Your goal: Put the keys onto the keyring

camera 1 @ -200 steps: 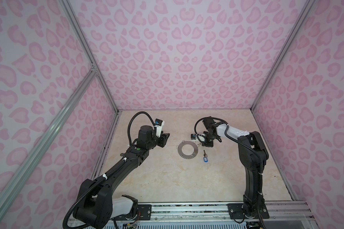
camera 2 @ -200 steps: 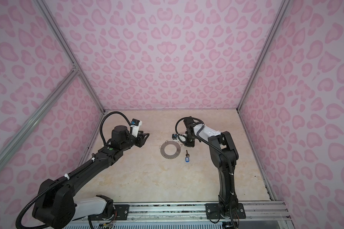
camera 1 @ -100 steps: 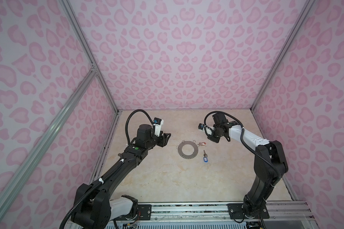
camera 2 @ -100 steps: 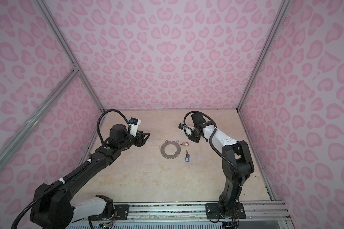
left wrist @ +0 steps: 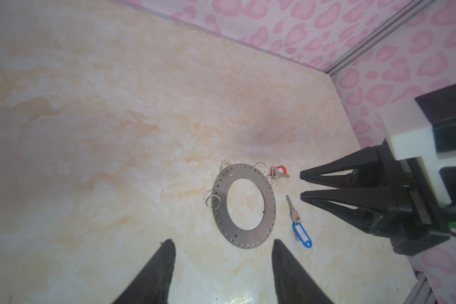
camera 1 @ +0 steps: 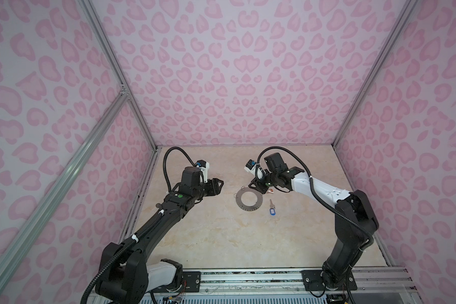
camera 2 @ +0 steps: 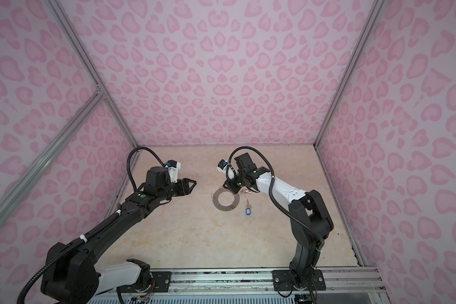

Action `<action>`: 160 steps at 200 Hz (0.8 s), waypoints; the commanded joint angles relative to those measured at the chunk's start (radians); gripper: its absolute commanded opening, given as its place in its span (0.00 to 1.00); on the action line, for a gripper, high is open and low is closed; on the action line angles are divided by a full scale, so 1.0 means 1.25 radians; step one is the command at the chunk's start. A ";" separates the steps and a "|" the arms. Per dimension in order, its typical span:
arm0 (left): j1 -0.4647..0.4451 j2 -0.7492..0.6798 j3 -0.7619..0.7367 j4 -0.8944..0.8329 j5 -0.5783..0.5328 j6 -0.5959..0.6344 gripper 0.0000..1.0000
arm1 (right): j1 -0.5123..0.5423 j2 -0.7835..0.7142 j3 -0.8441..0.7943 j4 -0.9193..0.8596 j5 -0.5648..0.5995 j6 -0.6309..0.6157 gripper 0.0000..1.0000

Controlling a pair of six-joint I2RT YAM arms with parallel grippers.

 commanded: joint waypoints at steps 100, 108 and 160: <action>0.093 0.091 -0.004 -0.004 0.092 0.007 0.57 | 0.073 0.335 0.347 -0.248 0.058 0.001 0.27; 0.095 0.093 -0.002 -0.006 0.097 0.016 0.57 | 0.073 0.339 0.347 -0.255 0.061 -0.003 0.27; 0.103 0.121 -0.008 0.003 0.129 0.031 0.55 | 0.078 0.346 0.354 -0.271 0.040 0.008 0.27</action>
